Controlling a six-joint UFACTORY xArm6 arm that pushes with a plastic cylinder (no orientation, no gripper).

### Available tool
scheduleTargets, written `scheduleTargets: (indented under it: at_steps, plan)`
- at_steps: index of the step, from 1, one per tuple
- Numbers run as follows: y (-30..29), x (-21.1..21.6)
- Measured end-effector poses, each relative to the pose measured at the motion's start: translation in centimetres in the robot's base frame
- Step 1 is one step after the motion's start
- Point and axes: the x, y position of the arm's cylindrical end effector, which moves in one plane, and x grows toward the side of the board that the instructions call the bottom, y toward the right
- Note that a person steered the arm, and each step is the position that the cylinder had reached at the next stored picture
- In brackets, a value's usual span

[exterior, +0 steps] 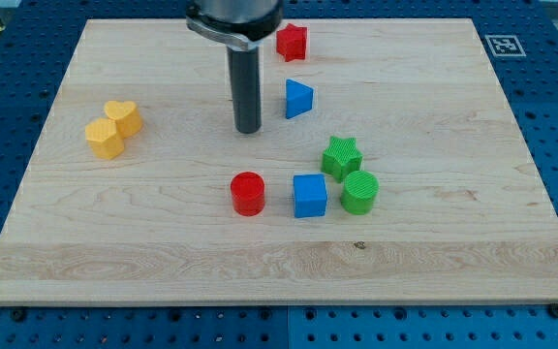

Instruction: Move the red star towards the blue triangle

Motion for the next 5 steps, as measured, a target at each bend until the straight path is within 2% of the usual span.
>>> scheduleTargets:
  at_steps: [4, 5]
  plan:
    - [-0.9, -19.7]
    - [-0.3, -20.9]
